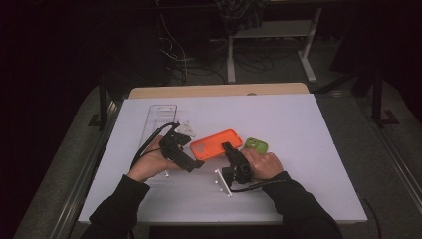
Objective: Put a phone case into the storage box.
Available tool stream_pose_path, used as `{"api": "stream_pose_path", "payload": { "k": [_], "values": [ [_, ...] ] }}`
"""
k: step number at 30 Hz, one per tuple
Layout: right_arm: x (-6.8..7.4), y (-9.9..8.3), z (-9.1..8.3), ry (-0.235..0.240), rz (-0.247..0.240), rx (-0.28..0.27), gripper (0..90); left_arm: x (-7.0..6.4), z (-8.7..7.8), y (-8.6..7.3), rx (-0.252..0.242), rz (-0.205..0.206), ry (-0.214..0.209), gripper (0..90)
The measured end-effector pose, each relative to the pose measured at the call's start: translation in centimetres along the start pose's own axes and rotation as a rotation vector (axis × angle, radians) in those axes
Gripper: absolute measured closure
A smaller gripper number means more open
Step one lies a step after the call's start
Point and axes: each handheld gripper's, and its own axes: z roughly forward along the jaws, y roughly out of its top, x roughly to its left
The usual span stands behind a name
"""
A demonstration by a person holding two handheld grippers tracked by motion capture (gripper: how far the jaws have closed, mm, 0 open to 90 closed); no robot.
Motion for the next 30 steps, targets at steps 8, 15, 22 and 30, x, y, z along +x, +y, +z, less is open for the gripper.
{"api": "stream_pose_path", "payload": {
  "k": [8,15,22,30],
  "values": [
    [-0.6,-0.9,0.2,0.073,0.092,0.036,77.8,0.6,-0.2,-0.5,0.022,-0.003,0.003,0.0],
    [-1.5,-1.4,0.5,0.119,0.213,0.041,77.8,0.8,-0.1,-0.5,0.018,-0.026,0.0,0.0],
    [-2.4,-2.1,0.7,0.166,0.358,0.065,77.9,0.9,-0.2,-0.6,0.009,-0.055,0.01,0.0],
    [-3.5,-3.0,1.0,0.265,0.628,0.07,77.9,1.1,-0.3,-0.6,-0.002,-0.053,0.005,0.0]
  ]
}}
